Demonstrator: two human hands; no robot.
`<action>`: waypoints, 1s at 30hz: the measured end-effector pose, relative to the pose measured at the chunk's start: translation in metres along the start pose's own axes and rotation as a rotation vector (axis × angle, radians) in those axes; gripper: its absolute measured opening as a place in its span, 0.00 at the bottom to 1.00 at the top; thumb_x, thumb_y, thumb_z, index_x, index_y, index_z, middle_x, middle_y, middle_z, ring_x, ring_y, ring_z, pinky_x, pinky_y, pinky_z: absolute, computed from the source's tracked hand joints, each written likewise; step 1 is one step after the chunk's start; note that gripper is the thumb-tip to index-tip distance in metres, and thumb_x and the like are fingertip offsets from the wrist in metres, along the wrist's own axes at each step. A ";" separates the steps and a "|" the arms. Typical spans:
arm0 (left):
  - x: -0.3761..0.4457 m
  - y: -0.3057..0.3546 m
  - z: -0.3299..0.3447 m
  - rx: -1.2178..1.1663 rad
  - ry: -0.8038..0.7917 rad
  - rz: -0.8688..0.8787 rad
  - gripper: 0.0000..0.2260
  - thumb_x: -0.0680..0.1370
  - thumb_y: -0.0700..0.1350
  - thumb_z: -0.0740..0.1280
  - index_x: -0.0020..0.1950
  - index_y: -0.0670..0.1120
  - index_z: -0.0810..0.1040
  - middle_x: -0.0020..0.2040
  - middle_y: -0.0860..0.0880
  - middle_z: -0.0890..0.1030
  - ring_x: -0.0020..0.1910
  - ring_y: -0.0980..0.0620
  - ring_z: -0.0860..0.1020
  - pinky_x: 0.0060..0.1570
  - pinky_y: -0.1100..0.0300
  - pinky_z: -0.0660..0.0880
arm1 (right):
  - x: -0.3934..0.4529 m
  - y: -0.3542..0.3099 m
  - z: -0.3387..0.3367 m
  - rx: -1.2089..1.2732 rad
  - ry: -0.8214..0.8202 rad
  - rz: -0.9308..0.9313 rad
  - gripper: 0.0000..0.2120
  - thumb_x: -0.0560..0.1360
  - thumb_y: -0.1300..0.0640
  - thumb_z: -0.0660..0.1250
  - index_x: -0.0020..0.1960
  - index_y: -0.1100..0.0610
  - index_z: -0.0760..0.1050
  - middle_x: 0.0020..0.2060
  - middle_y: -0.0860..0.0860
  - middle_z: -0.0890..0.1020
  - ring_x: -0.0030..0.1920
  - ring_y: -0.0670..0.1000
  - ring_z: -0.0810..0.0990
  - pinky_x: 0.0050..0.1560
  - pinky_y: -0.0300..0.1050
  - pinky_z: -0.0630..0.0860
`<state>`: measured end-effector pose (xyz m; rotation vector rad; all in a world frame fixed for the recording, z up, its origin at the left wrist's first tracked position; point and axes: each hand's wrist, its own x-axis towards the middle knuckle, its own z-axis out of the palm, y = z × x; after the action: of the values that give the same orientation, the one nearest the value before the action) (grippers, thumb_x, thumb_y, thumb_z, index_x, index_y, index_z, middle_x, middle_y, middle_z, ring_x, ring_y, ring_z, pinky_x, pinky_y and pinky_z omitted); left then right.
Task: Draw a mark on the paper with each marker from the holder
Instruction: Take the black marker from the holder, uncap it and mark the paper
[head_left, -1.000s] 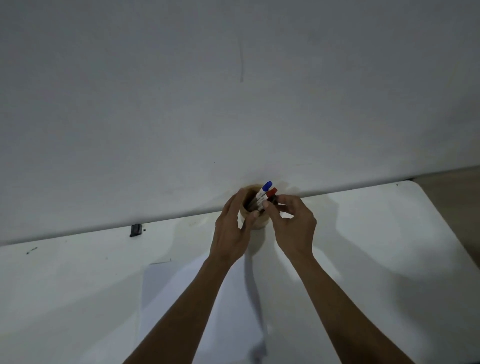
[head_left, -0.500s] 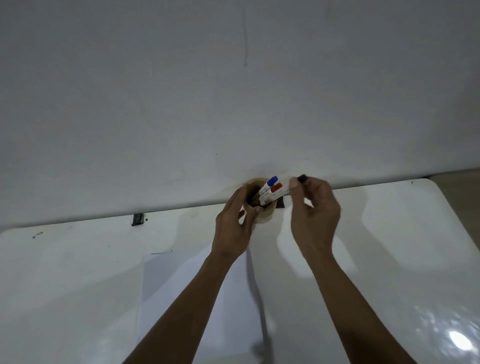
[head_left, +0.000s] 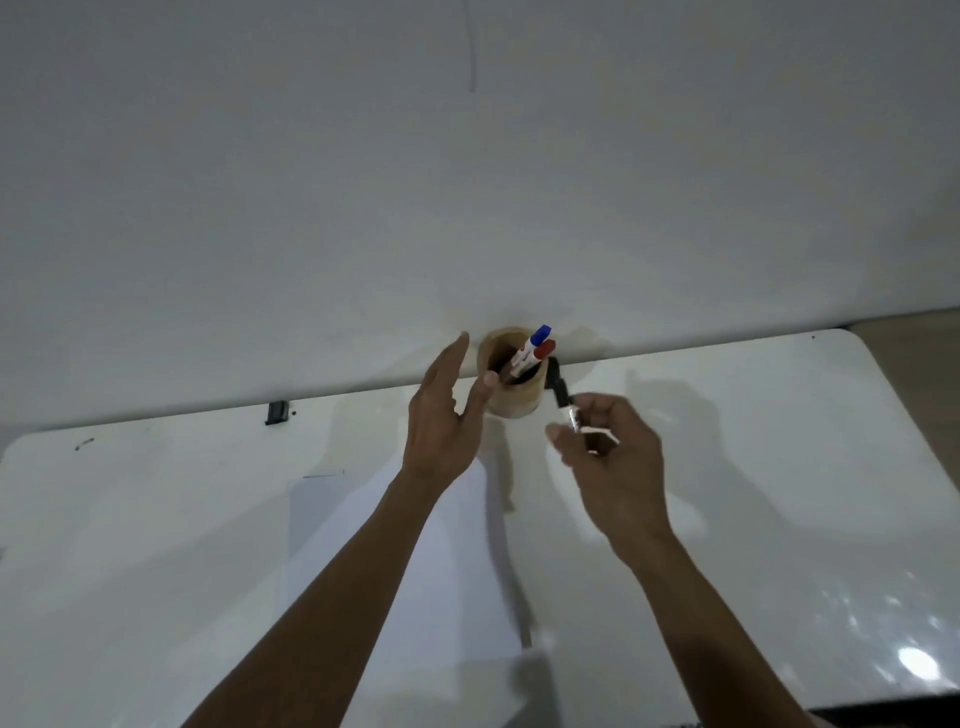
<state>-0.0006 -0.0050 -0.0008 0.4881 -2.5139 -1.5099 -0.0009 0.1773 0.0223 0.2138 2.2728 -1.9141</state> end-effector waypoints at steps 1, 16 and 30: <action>-0.006 0.002 -0.009 -0.003 0.003 -0.014 0.21 0.81 0.55 0.64 0.74 0.54 0.70 0.72 0.53 0.74 0.68 0.57 0.73 0.57 0.62 0.78 | -0.008 0.005 0.004 -0.039 -0.050 0.027 0.13 0.72 0.61 0.78 0.49 0.47 0.80 0.40 0.44 0.84 0.37 0.50 0.84 0.42 0.47 0.82; -0.156 -0.049 -0.161 -0.373 -0.049 -0.341 0.07 0.77 0.44 0.73 0.55 0.47 0.84 0.46 0.45 0.87 0.44 0.50 0.84 0.46 0.56 0.81 | -0.119 -0.009 0.103 -0.320 -0.591 -0.080 0.07 0.76 0.54 0.75 0.53 0.52 0.86 0.43 0.46 0.87 0.32 0.47 0.86 0.35 0.39 0.79; -0.204 -0.092 -0.213 -0.549 -0.047 -0.329 0.07 0.77 0.36 0.71 0.52 0.45 0.86 0.42 0.44 0.86 0.41 0.50 0.83 0.47 0.60 0.80 | -0.178 -0.012 0.120 0.236 -0.327 0.209 0.09 0.69 0.67 0.77 0.48 0.62 0.83 0.37 0.57 0.87 0.38 0.53 0.87 0.39 0.43 0.83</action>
<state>0.2727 -0.1468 0.0242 0.7964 -1.9774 -2.2452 0.1746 0.0561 0.0517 0.1465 1.7479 -1.9391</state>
